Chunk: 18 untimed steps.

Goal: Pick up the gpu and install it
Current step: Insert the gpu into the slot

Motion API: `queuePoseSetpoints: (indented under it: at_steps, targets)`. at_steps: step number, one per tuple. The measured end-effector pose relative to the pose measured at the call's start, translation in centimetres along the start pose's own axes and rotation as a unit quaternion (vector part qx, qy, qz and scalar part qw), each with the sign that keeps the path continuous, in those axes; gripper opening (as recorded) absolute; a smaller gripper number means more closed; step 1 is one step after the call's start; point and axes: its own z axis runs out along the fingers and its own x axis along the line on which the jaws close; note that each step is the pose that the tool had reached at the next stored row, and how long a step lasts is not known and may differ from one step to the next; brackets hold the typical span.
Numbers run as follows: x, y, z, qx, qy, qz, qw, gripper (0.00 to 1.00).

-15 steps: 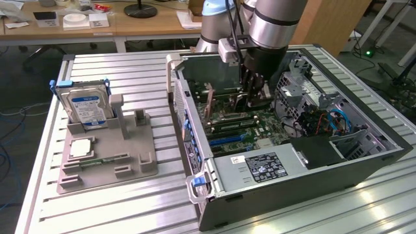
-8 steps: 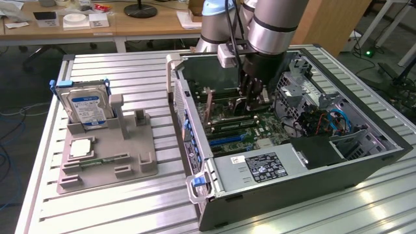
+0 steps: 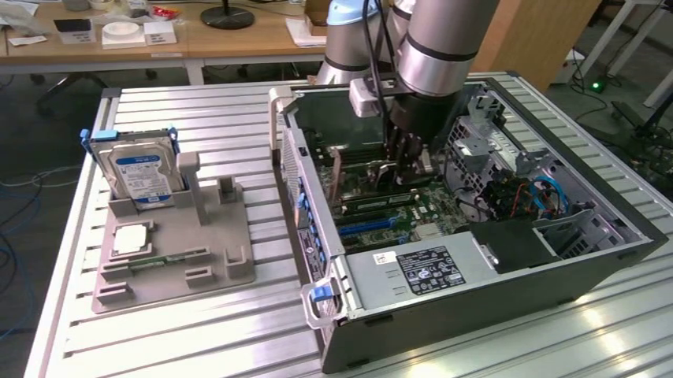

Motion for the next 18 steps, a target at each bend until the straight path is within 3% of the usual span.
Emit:
queuePoseSetpoints:
  at_steps: [7,18]
  targets:
    - [0.1,0.51,1.26,-0.0019,0.0001,0.000,1.0000,0.28]
    - [0.9,0.53,2.97,-0.0050,0.0003,0.000,1.0000,0.28]
